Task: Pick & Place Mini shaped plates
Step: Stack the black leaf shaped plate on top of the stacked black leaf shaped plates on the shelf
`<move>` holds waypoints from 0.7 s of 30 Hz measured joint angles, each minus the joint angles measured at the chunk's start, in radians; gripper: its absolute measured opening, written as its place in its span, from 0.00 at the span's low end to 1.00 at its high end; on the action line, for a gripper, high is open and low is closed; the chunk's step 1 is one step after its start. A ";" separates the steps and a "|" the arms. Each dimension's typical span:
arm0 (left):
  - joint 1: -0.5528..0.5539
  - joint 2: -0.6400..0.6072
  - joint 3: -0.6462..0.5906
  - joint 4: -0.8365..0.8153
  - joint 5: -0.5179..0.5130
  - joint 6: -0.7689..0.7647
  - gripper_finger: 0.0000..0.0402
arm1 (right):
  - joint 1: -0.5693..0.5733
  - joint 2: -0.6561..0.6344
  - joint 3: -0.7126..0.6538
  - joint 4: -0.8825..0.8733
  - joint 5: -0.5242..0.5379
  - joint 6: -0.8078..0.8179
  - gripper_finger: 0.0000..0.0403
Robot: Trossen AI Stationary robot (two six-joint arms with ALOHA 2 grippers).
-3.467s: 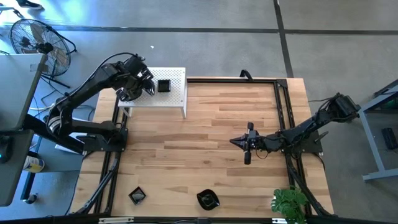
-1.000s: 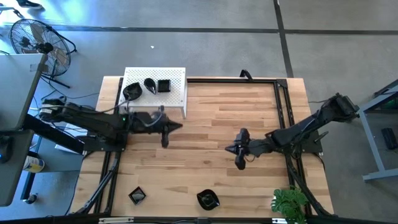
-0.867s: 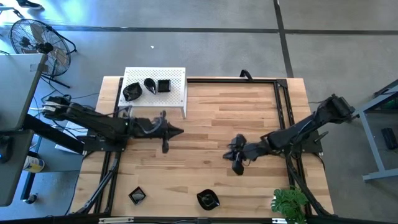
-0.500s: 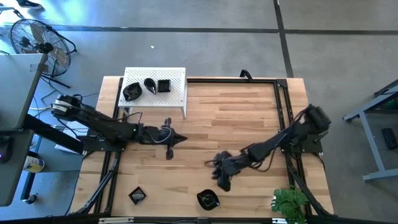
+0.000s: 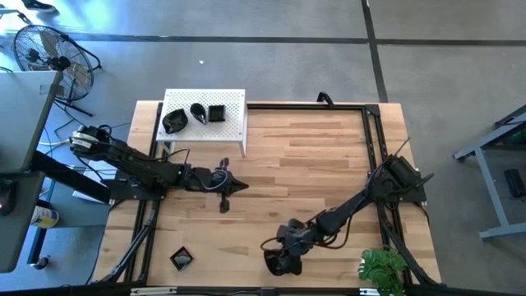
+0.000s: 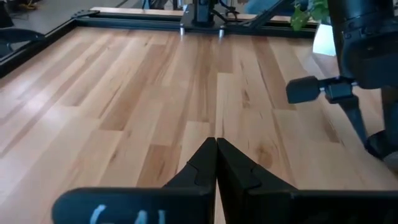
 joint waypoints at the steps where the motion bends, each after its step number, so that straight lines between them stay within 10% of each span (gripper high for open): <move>1: 0.000 0.000 0.000 0.000 0.000 0.000 0.00 | 0.004 0.000 0.000 -0.014 0.009 0.008 0.26; 21: 0.000 0.000 0.000 0.005 0.029 -0.054 0.00 | 0.031 0.000 0.000 -0.002 0.062 0.164 0.08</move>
